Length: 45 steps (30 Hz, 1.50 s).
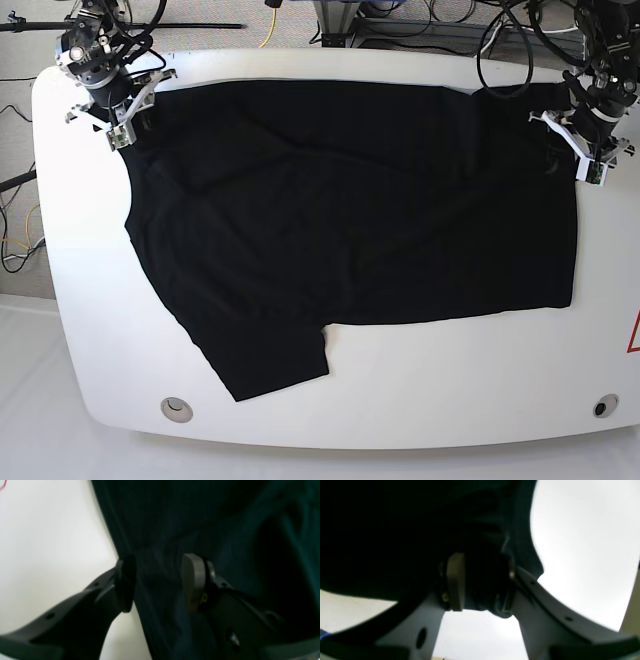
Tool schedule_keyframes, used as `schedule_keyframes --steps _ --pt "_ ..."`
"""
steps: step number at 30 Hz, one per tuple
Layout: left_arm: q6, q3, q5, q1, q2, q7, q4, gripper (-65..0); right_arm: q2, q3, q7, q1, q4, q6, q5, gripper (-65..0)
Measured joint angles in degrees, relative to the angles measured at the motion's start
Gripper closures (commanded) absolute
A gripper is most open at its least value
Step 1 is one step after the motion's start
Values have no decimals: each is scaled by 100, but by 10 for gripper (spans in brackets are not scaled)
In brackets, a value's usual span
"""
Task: Fold the T-shirt properly
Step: 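Shift both grippers along the shirt's side edges away from the shoulders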
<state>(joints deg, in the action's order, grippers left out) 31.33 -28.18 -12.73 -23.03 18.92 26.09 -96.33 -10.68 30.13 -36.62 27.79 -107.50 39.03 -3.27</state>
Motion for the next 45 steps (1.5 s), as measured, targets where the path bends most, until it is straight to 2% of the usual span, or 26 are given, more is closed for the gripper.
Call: schedule_keyframes --steps 5,7,13,15,17,18,24,28,34,39,45 --pt "0 -2 7 15 13 -42 116 -294 35 -9 -229 -17 -15 22 -11 -208" --pt "-2 -4 131 13 15 -9 229 -297 39 -11 -348 -42 -13 20 9 -239" --pt "-42 4 151 17 22 -15 350 -265 39 -13 -522 -188 0 13 -15 -282" --pt "-42 17 153 20 22 -15 330 -216 35 -20 -516 -236 4 7 -24 -284" --pt "-39 37 155 22 20 -9 284 -32 31 -24 -496 -278 31 0 -83 -280" --pt "-39 63 149 20 20 2 232 0 20 -24 -468 -326 57 4 -98 -277" --pt "24 210 109 20 0 -111 -17 0 -66 -24 -365 -503 160 -2 -136 -260" --pt "-87 286 105 -35 -37 -212 -205 0 -111 -24 -249 -586 160 -7 -249 -264" --pt "-374 234 114 -144 -26 -208 -444 -148 -105 -57 -234 -678 155 17 -289 -266" --pt "-343 256 103 -122 -13 -179 -535 -227 -105 -55 -208 -706 153 0 -293 -269" --pt "-332 264 122 -79 -13 92 -459 -219 -107 -26 -221 -636 50 59 -249 -270"
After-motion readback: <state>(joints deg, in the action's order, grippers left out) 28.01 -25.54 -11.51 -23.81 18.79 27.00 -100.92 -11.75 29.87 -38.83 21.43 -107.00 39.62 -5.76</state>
